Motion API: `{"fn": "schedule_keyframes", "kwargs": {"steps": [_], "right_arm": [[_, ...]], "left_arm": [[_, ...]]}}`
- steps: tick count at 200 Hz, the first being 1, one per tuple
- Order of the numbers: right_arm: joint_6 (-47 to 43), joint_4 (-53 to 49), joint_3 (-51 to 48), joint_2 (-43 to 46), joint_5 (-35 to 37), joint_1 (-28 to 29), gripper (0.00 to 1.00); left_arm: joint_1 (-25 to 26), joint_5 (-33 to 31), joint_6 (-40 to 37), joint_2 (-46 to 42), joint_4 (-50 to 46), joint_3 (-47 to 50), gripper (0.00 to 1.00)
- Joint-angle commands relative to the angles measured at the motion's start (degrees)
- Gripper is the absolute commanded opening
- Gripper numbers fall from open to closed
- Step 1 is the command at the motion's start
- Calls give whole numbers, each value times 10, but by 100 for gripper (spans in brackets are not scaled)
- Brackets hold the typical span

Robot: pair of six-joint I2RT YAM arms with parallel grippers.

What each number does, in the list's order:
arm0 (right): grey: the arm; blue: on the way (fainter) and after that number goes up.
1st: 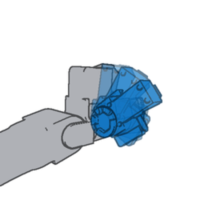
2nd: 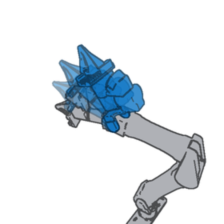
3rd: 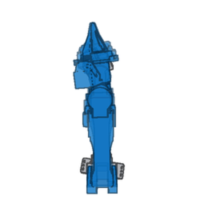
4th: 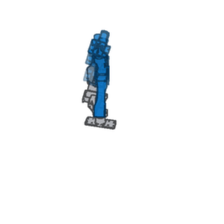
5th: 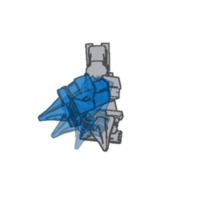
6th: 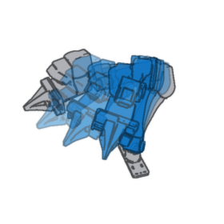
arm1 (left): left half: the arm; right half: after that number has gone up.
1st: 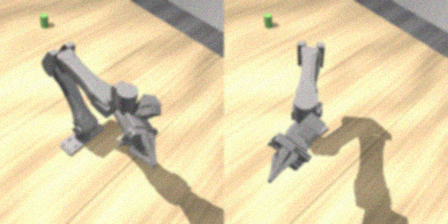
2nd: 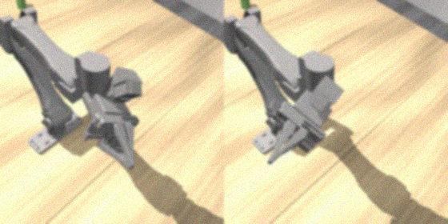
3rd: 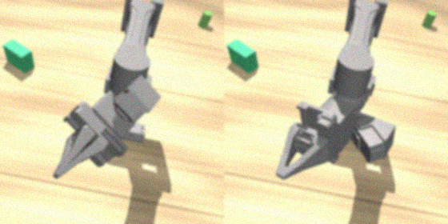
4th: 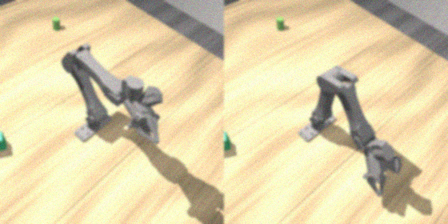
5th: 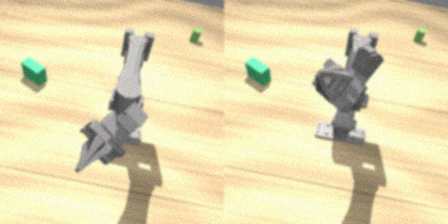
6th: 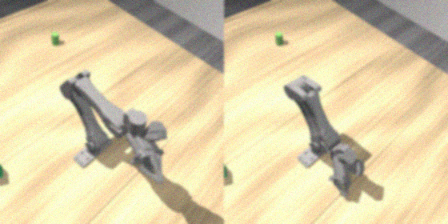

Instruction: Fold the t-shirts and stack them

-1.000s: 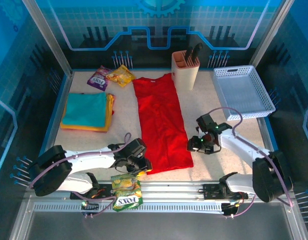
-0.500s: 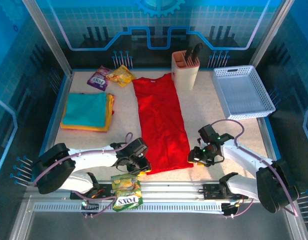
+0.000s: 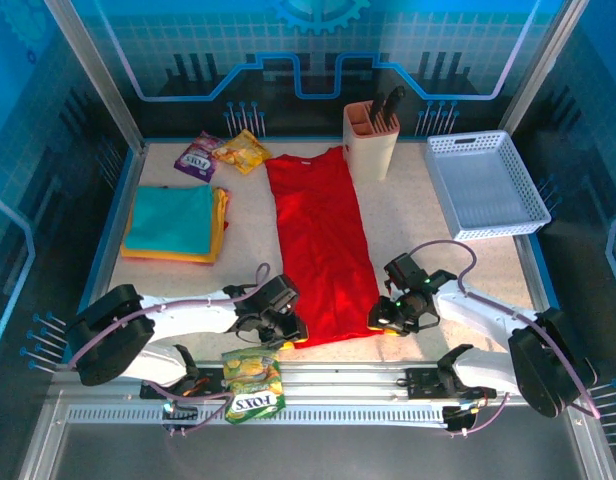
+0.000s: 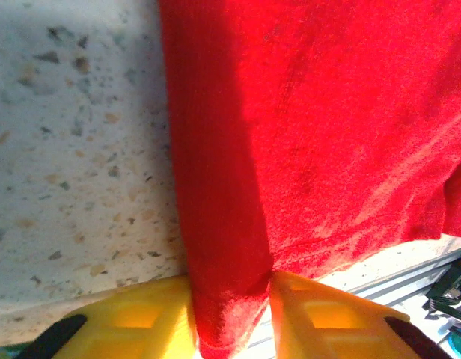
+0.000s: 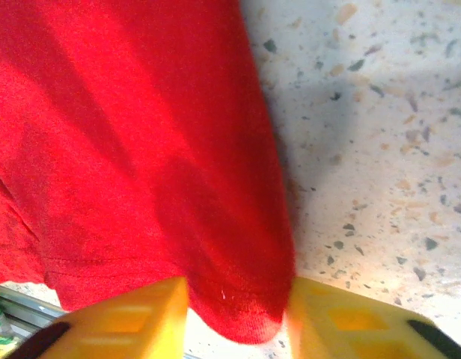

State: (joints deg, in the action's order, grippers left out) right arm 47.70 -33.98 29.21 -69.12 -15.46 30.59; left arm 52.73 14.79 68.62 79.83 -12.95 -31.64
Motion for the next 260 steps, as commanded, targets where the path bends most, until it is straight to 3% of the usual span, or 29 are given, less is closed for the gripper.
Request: {"fn": "schedule_keyframes", "kwargs": {"steps": [1, 32, 51, 99, 139, 188, 260], "right_arm": [[10, 14, -9, -8, 1, 9, 28], [10, -10, 0, -5, 5, 13, 0], [16, -49, 13, 14, 21, 29, 0], [76, -71, 15, 65, 35, 85, 0], [110, -111, 67, 78, 81, 126, 0], [68, -139, 160, 68, 128, 86, 0], [-11, -80, 294, -76, 107, 14, 0]], "left_arm": [[4, -35, -16, 25, 69, 0, 26], [5, -37, -21, 8, 15, -8, 8], [5, -48, -26, -27, -50, -8, 0], [4, -59, -18, -156, -186, -2, 0], [0, -49, -17, -206, -229, -18, 0], [-72, -35, -82, -190, -240, -61, 0], [-186, -16, -208, -61, -228, -192, 0]]}}
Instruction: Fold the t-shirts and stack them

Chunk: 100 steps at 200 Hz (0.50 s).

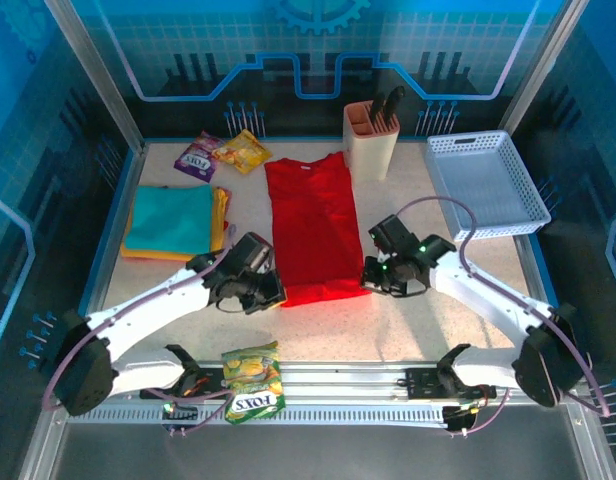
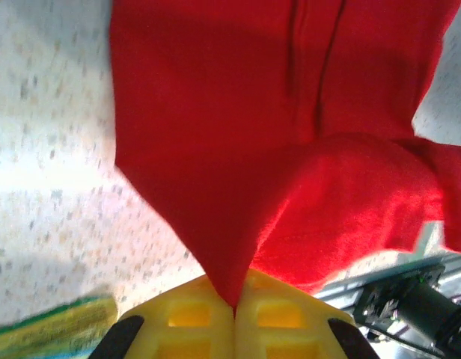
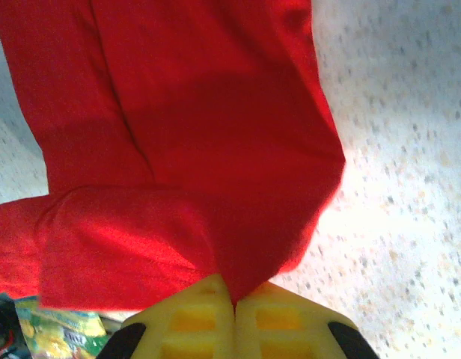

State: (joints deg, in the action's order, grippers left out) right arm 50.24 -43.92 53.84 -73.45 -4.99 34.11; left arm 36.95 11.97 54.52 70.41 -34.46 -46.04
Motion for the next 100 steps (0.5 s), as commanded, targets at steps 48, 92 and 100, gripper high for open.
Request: {"fn": "schedule_keyframes", "kwargs": {"steps": [48, 92, 100], "right_arm": [[-76, 55, 130, -129, -28, -76, 0], [-113, 68, 214, -224, -57, -110, 0], [-118, 68, 233, -243, -60, -115, 0]], "left_arm": [[-103, 30, -139, 117, -5, -131, 0], [-142, 35, -164, 196, 28, -186, 0], [-149, 35, -169, 209, 29, -198, 0]]}}
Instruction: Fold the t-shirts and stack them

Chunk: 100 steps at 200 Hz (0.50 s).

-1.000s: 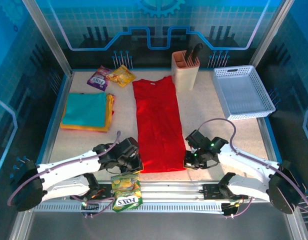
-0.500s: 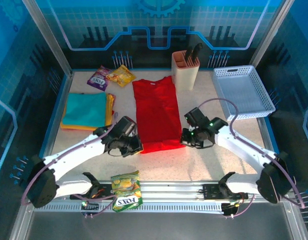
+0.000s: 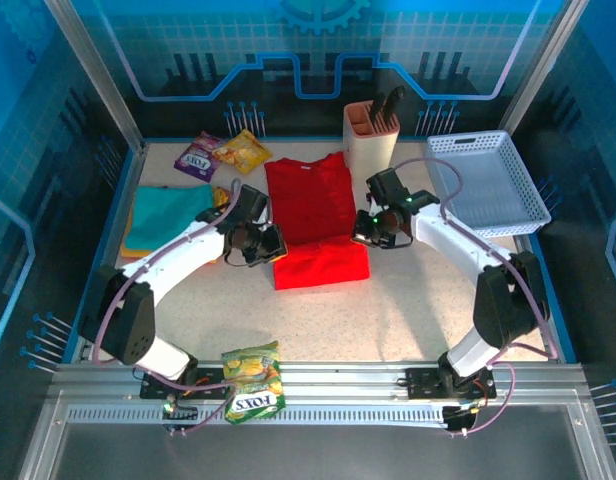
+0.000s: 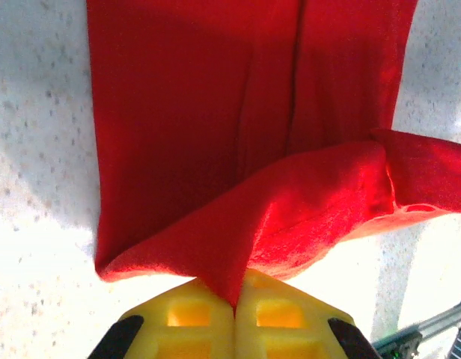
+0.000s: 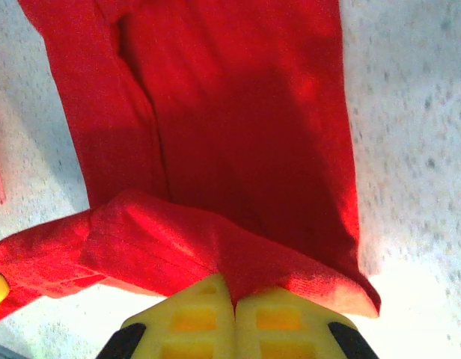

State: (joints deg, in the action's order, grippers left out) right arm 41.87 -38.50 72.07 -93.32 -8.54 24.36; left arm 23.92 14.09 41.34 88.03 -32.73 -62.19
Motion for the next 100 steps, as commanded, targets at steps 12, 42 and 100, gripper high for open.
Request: {"fn": "schedule_keyframes", "kwargs": {"steps": [12, 42, 100], "right_arm": [[-40, 13, 79, -75, -34, -24, 0], [-54, 7, 137, -136, -51, -40, 0], [-69, -2, 200, -206, -74, -56, 0]], "left_arm": [[-28, 15, -45, 53, 15, -54, 0], [-50, 21, -59, 93, 32, -86, 0], [-81, 46, -66, 154, 64, -124, 0]]}}
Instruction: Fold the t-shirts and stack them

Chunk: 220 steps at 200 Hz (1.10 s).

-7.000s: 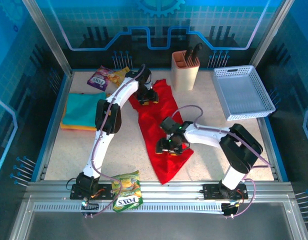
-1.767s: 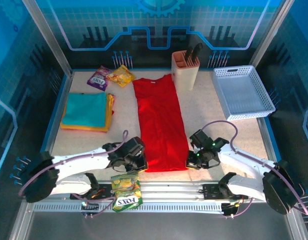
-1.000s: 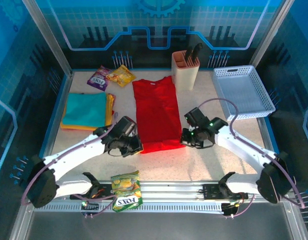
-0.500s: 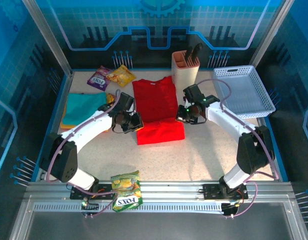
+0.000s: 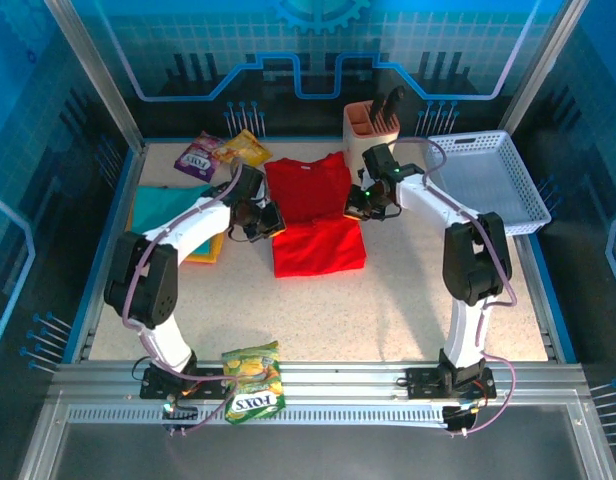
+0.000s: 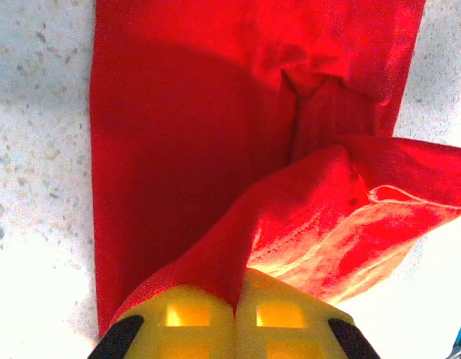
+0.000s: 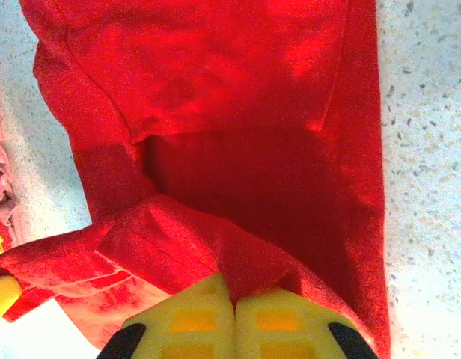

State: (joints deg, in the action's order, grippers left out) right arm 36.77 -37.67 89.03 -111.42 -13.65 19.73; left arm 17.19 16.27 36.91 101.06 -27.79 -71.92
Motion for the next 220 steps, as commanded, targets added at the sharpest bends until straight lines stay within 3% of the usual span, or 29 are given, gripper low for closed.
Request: {"fn": "schedule_keyframes", "kwargs": {"steps": [1, 52, 91, 100, 116, 125, 154, 182, 220], "right_arm": [[-18, -11, 31, -26, -23, -10, 0], [-21, -2, 51, -71, -37, -16, 0], [-23, 23, 82, -112, -45, -30, 1], [-24, 25, 96, -123, -47, -33, 8], [-27, 13, 125, -143, -50, -39, 35], [-30, 4, 138, -149, -55, -42, 46], [-40, 16, 112, -109, -48, -41, 69], [-48, 20, 59, -52, -36, -41, 79], [-40, 21, -50, 38, -33, -39, 79]], "left_arm": [[-14, 25, -22, 25, 15, -27, 0], [-28, 31, -31, 66, 15, -48, 0], [-52, 41, -38, 110, 37, -69, 15], [-59, 46, -42, 120, 41, -81, 23], [-70, 47, -45, 137, 39, -105, 41], [-78, 54, -46, 145, 31, -121, 44], [-90, 59, -43, 114, 27, -119, 53], [-88, 68, -37, 61, 27, -73, 55], [-64, 72, -43, -16, 3, 17, 54]]}}
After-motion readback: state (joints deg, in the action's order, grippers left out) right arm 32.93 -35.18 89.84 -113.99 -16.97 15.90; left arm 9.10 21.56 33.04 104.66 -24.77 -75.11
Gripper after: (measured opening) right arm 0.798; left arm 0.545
